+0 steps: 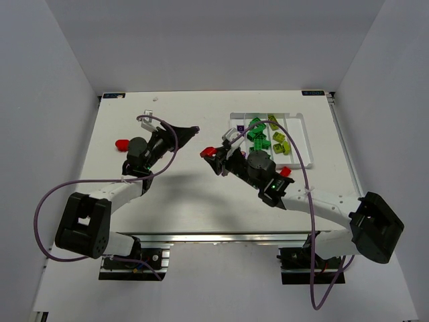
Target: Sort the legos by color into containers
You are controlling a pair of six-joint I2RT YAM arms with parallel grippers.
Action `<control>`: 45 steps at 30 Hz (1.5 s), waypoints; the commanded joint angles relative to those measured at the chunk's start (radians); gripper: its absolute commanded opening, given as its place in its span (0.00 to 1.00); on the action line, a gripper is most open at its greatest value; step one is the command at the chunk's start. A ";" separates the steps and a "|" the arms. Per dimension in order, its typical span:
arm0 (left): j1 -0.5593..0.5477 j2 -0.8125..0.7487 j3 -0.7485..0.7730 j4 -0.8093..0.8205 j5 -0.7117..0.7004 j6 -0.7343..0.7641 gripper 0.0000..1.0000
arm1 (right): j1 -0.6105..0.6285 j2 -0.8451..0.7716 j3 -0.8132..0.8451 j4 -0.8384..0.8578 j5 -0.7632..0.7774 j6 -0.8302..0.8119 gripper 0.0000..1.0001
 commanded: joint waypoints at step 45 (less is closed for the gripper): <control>-0.450 0.795 1.053 -1.053 -0.536 0.817 0.65 | -0.761 -0.217 0.023 -0.288 -0.296 0.143 0.00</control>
